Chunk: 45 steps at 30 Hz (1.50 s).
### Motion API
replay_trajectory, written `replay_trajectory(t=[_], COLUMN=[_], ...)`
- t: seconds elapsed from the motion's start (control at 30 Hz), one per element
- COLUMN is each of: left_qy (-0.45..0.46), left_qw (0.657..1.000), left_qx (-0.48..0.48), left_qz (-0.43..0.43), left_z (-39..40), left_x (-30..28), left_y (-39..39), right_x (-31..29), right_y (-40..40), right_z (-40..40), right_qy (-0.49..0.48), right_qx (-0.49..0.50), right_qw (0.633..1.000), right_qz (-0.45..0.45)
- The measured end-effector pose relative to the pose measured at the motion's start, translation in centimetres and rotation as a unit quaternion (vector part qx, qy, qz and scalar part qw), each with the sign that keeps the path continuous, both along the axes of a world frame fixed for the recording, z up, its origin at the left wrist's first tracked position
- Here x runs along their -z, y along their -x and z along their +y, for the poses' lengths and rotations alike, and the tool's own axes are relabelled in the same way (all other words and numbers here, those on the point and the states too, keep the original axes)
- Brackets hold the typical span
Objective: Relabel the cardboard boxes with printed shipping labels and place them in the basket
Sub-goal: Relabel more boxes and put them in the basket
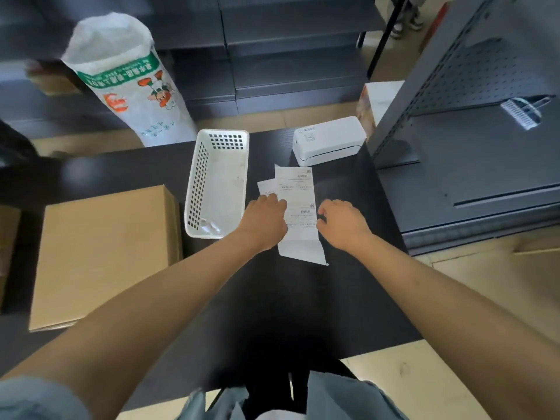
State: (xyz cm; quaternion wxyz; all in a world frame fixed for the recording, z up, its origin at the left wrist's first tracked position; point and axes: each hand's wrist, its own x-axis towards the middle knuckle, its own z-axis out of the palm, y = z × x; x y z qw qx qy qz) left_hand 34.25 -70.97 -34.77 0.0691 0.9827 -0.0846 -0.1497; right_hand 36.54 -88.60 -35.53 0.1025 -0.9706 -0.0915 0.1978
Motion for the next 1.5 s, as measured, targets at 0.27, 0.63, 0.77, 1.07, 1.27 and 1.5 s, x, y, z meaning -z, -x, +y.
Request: replay_trajectory(t=[0.27, 0.63, 0.77, 1.07, 1.27, 1.5], left_qy=[0.042, 0.064, 0.064, 0.065, 0.132, 0.118], left_qw=[0.998, 0.994, 0.996, 0.997, 0.98, 0.985], left_qx=[0.002, 0.053, 0.056, -0.001, -0.102, -0.088], left_qz=[0.051, 0.067, 0.041, 0.048, 0.105, 0.093], left_z=[-2.0, -4.1, -4.5, -5.1, -5.2, -5.3], left_x=[3.2, 5.1, 4.4, 2.9, 2.9, 2.9], left_y=[-0.1, -0.2, -0.5, -0.7, -0.6, -0.3], right_x=[4.5, 5.8, 5.5, 4.3, 3.9, 3.8], right_y=[0.9, 1.1, 1.1, 0.7, 1.2, 2.0], right_z=[0.4, -0.2, -1.0, -2.1, -2.3, -2.6], right_qy=[-0.173, -0.394, -0.449, -0.406, -0.378, -0.39], right_qx=[0.327, 0.514, 0.48, 0.361, 0.292, 0.261], right_qw=[0.893, 0.678, 0.663, 0.782, 0.843, 0.856], right_qz=[0.257, 0.348, 0.358, 0.307, 0.249, 0.219])
